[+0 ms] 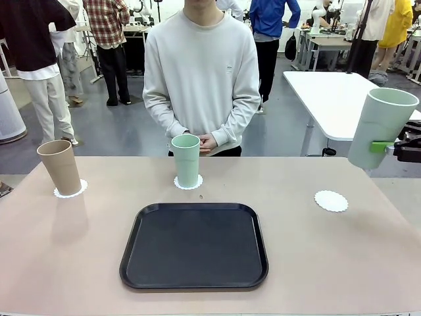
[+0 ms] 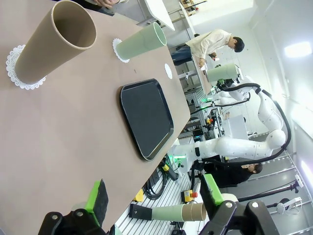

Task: Place coasters on the table and set cups on them.
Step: Take one Reusable plastic cup from the Flat Tray and place it on a coaster set by the human.

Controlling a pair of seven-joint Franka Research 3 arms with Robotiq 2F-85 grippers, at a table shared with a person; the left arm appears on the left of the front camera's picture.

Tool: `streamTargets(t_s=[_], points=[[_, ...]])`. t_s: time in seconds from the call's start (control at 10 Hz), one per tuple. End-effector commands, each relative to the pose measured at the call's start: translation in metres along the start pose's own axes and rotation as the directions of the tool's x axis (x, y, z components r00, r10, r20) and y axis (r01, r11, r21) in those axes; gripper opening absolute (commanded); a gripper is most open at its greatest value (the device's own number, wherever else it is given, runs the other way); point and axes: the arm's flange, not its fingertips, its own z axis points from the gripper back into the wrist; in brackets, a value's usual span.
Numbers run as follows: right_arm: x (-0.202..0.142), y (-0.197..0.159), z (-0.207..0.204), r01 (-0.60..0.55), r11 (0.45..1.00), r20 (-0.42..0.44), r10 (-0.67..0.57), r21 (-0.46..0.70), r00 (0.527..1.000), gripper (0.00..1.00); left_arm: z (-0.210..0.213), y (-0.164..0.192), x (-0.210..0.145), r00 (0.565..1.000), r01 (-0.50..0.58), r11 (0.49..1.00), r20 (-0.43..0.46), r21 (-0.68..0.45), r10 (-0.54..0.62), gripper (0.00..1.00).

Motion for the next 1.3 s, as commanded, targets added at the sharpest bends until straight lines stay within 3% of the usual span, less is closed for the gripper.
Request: streamTargets(t_s=[0.0,0.5,0.9,1.2], points=[[-0.030,-0.031,-0.003,-0.050,0.996,0.003,0.050,0.078,0.999,0.82,0.001,-0.003,0.001,1.000,-0.005,1.000,0.011,-0.011,0.005,1.00],[-0.103,-0.058,-0.019,0.023,0.989,0.009,-0.024,0.146,1.000,0.82,0.001,-0.003,0.001,1.000,-0.005,1.000,0.011,-0.011,0.005,1.00],[-0.150,-0.059,-0.037,-0.012,0.996,-0.049,0.017,0.093,0.999,0.82,0.001,-0.003,0.001,1.000,-0.005,1.000,0.011,-0.011,0.005,1.00],[-0.157,-0.063,-0.043,-0.031,0.999,-0.033,0.031,0.011,0.999,0.82,0.001,-0.003,0.001,1.000,-0.005,1.000,0.011,-0.011,0.005,1.00]])
